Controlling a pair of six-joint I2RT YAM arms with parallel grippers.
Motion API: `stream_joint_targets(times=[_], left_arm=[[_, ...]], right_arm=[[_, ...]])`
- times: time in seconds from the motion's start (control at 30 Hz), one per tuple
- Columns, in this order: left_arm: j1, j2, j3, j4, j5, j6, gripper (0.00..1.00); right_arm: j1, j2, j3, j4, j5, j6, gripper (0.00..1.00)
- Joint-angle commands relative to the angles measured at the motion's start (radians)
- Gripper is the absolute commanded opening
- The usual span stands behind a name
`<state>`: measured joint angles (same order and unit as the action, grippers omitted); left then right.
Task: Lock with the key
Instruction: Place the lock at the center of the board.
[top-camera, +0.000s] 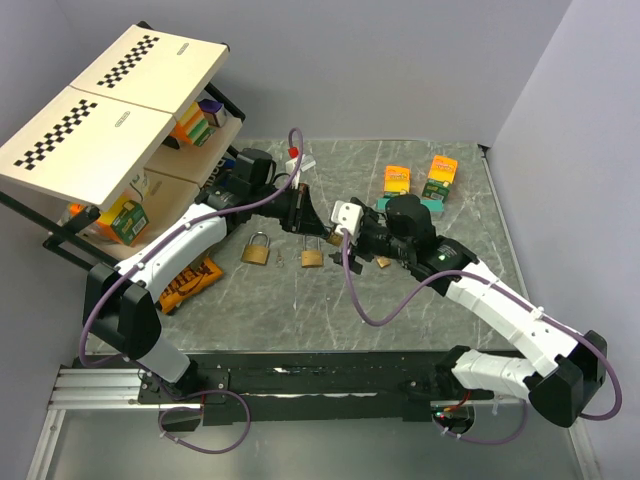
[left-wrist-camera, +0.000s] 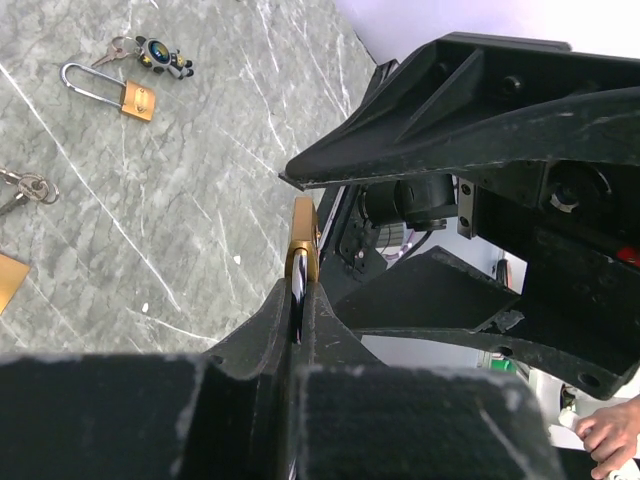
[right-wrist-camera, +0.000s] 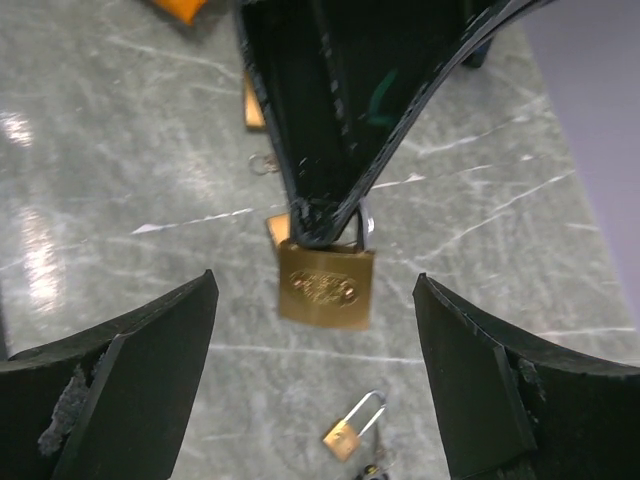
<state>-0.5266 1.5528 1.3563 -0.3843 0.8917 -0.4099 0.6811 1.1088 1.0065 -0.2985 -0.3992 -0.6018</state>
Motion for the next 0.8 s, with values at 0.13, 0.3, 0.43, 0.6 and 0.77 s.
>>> stream_joint_targets(times=[0.13, 0.3, 0.43, 0.6, 0.77], left_arm=[[-0.009, -0.043, 0.006, 0.045, 0.016, -0.012, 0.01], [-0.009, -0.043, 0.007, 0.047, 0.016, -0.007, 0.01], [-0.009, -0.040, 0.013, 0.042, 0.016, -0.003, 0.01], [-0.010, -0.036, 0.020, 0.041, 0.012, -0.003, 0.01], [-0.006, -0.034, 0.029, 0.024, 0.003, 0.000, 0.27]], right_arm=[[0.026, 0.031, 0.006, 0.104, 0.059, -0.059, 0.77], [0.028, 0.046, 0.007, 0.088, 0.075, -0.070, 0.66], [0.028, 0.051, 0.004, 0.079, 0.089, -0.072, 0.59], [0.026, 0.048, 0.004, 0.075, 0.086, -0.053, 0.35], [0.006, 0.033, 0.000, 0.062, 0.106, -0.020, 0.08]])
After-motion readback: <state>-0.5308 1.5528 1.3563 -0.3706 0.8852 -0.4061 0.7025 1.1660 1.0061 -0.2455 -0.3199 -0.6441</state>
